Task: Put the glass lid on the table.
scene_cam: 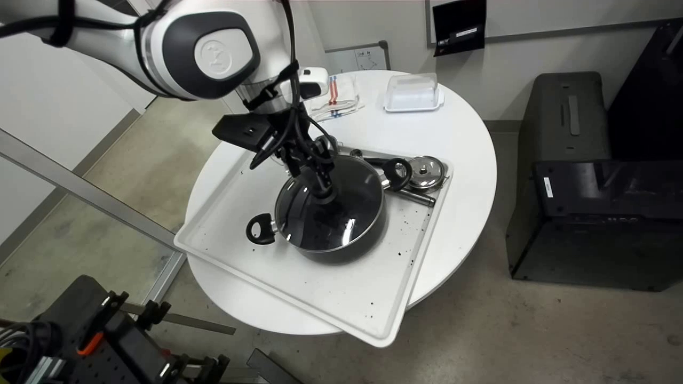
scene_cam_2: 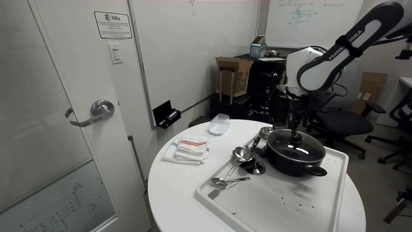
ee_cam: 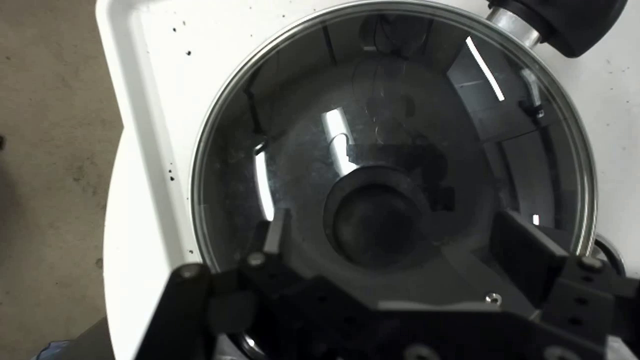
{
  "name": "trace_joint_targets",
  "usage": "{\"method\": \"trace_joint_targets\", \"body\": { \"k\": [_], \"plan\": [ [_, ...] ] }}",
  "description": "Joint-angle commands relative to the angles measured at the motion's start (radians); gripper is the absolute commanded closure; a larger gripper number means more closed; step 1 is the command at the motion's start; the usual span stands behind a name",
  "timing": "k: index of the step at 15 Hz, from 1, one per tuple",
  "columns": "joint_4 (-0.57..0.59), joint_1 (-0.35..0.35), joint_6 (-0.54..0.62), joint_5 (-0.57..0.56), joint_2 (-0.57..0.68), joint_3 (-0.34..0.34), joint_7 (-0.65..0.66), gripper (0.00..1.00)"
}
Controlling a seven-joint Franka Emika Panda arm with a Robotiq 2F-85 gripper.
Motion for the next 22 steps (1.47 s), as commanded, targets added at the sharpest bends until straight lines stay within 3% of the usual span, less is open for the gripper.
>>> {"method": "trace_joint_targets", "body": {
  "k": [1,11,12,13,15,19,20,22],
  "plan": [
    [0.040,-0.003,0.007,-0.006,0.046,-0.001,0.018,0.00],
    [0.075,-0.015,0.015,-0.002,0.090,-0.006,0.017,0.02],
    [0.078,-0.015,0.019,-0.002,0.093,-0.006,0.017,0.19],
    [0.079,-0.016,0.020,-0.002,0.094,-0.005,0.016,0.27],
    [0.079,-0.017,0.024,-0.001,0.094,-0.004,0.013,0.37],
    [0.081,-0.019,0.020,0.003,0.090,0.001,0.008,0.69],
    [0.081,-0.019,0.020,0.003,0.089,0.001,0.006,0.75],
    [0.078,-0.021,0.018,0.004,0.085,0.003,0.003,0.76]
  ]
}}
